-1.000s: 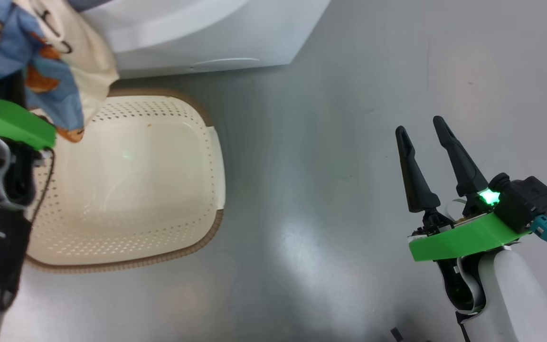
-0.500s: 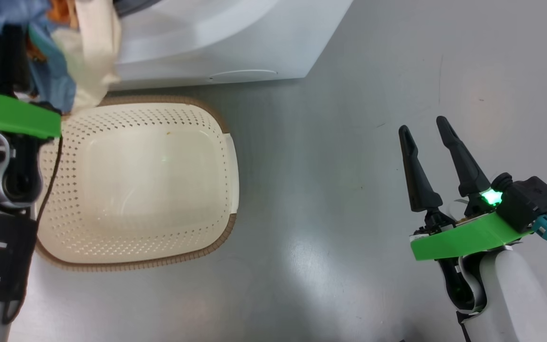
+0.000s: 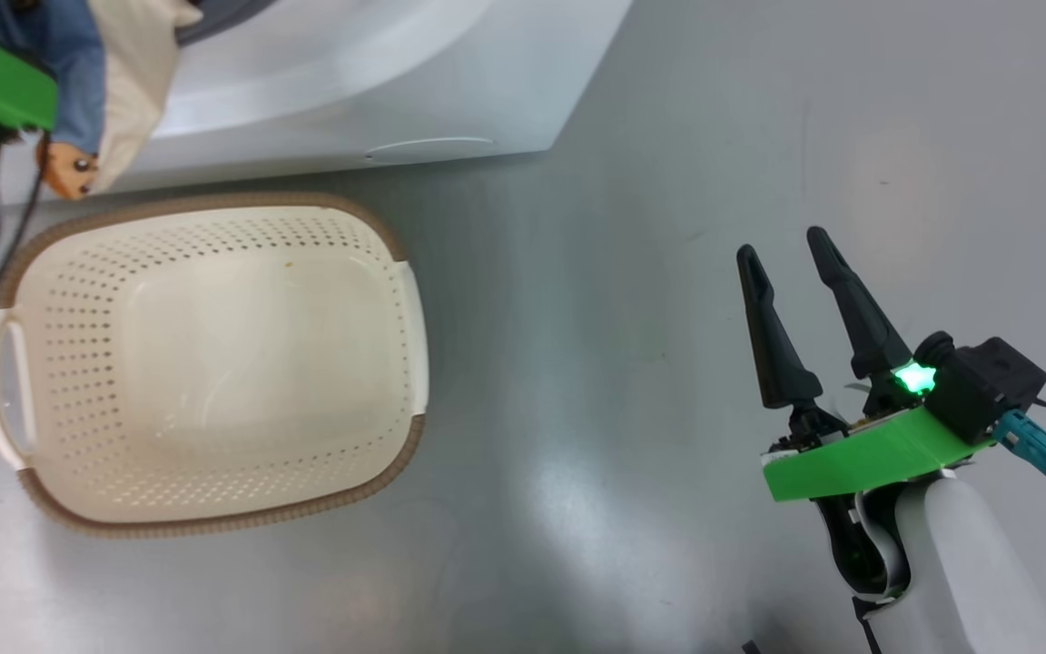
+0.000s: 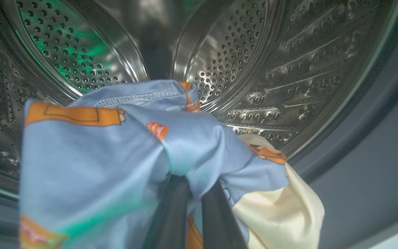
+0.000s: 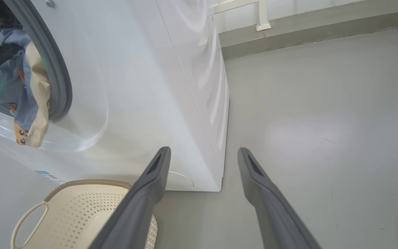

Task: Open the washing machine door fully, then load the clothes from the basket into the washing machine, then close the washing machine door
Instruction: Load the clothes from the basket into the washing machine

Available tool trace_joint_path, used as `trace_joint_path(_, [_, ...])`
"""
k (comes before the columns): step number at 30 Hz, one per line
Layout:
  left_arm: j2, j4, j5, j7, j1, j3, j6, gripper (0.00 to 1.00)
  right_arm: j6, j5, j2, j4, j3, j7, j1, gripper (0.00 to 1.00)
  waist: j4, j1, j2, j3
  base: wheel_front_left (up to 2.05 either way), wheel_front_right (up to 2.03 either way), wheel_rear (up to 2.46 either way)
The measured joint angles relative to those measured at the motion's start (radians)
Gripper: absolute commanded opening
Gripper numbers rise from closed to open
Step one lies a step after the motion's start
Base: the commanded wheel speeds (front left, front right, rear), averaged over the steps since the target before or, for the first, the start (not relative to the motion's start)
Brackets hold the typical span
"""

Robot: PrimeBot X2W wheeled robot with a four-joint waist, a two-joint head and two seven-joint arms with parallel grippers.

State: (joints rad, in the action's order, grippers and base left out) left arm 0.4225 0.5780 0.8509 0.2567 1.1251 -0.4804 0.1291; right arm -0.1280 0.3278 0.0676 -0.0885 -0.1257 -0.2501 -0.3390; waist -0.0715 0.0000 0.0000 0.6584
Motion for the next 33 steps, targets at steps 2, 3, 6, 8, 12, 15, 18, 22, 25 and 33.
trace_joint_path(2, [0.009, 0.069, 0.018, 0.0, 0.049, -0.047, 0.0, 0.0, 0.0, 0.0, -0.001, -0.003, -0.003, 0.0, -0.009, 1.0, -0.01, 0.0, 0.0, 0.002, 0.0, 0.0, 0.0])
trace_joint_path(3, [0.019, 0.137, 0.04, -0.003, 0.096, -0.094, 0.0, 0.0, 0.0, 0.002, -0.002, -0.003, -0.011, 0.0, -0.013, 1.0, -0.022, 0.0, 0.0, 0.004, 0.0, 0.0, 0.0])
trace_joint_path(6, [0.034, 0.231, 0.054, -0.01, 0.165, -0.142, 0.0, 0.0, 0.0, 0.018, -0.004, -0.004, -0.023, 0.0, -0.014, 1.0, -0.039, 0.0, 0.0, 0.007, 0.0, 0.0, 0.0])
trace_joint_path(8, [0.041, 0.29, 0.055, -0.01, 0.208, -0.153, 0.0, 0.0, 0.0, 0.018, -0.005, -0.005, -0.028, 0.0, -0.015, 1.0, -0.052, 0.0, 0.0, 0.007, 0.0, 0.0, 0.0])
trace_joint_path(12, [0.051, 0.338, 0.055, -0.007, 0.283, -0.119, 0.0, 0.0, 0.0, 0.02, -0.005, -0.004, -0.027, 0.0, -0.015, 1.0, -0.066, 0.0, 0.0, 0.011, 0.0, 0.0, 0.0])
trace_joint_path(15, [0.072, 0.288, -0.026, 0.0, 0.359, -0.013, 0.0, 0.0, 0.0, 0.021, -0.006, -0.003, -0.027, 0.0, -0.019, 1.0, -0.071, 0.0, 0.0, 0.026, 0.0, 0.0, 0.0])
trace_joint_path(18, [0.064, 0.219, -0.116, 0.0, 0.36, 0.087, 0.0, 0.0, 0.0, 0.022, -0.006, -0.001, -0.026, 0.0, -0.03, 1.0, -0.074, 0.0, 0.0, 0.04, 0.0, 0.0, 0.0])
trace_joint_path(22, [0.015, 0.234, -0.162, 0.002, 0.28, 0.095, 0.0, 0.0, 0.0, 0.027, -0.007, -0.002, -0.028, 0.0, -0.033, 1.0, -0.072, 0.0, 0.0, 0.043, 0.0, 0.0, 0.0])
trace_joint_path(25, [-0.014, 0.304, -0.145, 0.002, 0.22, 0.02, 0.0, 0.17, 0.0, 0.028, -0.007, -0.005, -0.029, 0.0, -0.033, 1.0, -0.071, 0.0, 0.0, 0.035, 0.0, 0.0, 0.0])
trace_joint_path(33, [-0.008, 0.382, -0.017, 0.002, 0.228, -0.113, 0.0, 1.0, 0.0, 0.028, -0.007, -0.009, -0.027, 0.0, -0.033, 1.0, -0.059, 0.0, 0.0, 0.019, 0.0, 0.0, 0.0])
